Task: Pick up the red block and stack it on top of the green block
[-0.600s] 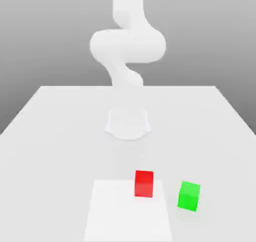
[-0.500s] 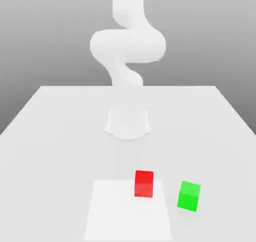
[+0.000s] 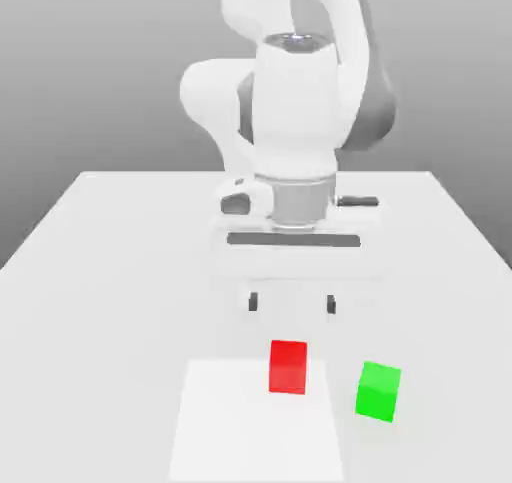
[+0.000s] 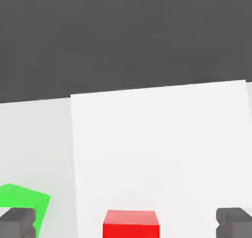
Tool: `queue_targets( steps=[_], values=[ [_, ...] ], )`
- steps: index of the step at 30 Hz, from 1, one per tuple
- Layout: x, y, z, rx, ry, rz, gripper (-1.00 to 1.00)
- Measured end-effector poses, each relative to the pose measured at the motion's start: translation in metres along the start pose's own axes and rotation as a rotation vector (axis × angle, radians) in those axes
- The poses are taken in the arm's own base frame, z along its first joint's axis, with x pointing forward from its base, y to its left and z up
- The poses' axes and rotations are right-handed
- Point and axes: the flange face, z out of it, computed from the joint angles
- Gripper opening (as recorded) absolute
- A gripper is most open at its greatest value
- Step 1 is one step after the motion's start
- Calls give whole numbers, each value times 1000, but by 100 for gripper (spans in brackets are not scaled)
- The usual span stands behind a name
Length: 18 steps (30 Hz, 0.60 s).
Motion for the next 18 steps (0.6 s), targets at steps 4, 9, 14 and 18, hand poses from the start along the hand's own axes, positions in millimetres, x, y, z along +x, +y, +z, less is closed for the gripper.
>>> queue_targets(
  steps=[4,9,14,18],
  values=[
    [-6,6,44,-19,-14,4,0],
    [-7,8,68,-20,-16,3,-100],
    [-8,8,68,-20,-15,3,-100],
    [-6,6,38,-20,-15,4,-100]
  ],
)
